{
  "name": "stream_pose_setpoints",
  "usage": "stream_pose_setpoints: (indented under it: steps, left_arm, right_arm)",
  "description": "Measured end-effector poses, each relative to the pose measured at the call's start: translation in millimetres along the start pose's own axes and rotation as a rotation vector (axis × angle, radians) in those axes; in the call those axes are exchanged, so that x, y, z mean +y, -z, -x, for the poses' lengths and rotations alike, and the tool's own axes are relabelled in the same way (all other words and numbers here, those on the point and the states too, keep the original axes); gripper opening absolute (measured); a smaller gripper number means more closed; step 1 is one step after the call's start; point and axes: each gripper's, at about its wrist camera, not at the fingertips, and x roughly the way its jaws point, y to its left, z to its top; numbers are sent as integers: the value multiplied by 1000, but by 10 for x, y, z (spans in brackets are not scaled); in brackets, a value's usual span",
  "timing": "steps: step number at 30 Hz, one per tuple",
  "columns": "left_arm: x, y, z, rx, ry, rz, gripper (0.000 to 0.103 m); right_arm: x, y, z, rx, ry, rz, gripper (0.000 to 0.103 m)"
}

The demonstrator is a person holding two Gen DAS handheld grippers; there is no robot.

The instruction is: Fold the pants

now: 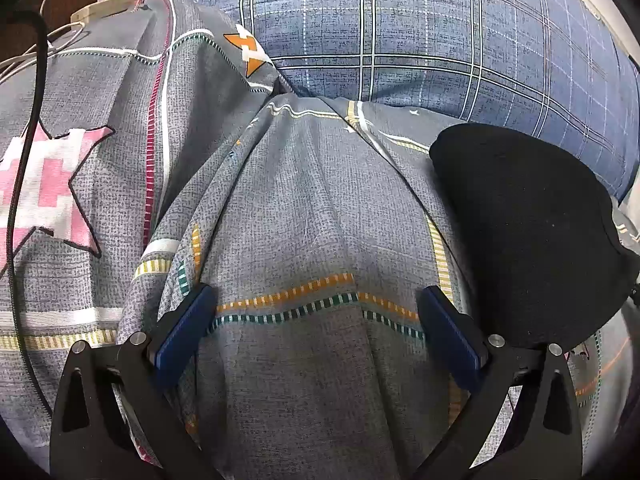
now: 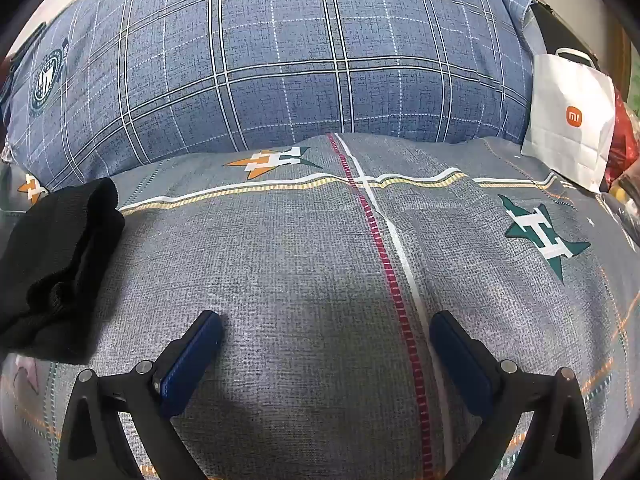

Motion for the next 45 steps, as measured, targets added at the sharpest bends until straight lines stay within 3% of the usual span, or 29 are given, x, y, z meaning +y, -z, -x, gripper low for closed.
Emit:
stream_pose_setpoints:
  steps: [45]
  left_arm:
    - [17, -14, -23, 3, -1, -2, 102]
  right_arm:
    - [-42, 14, -43, -1, 4, 2, 103]
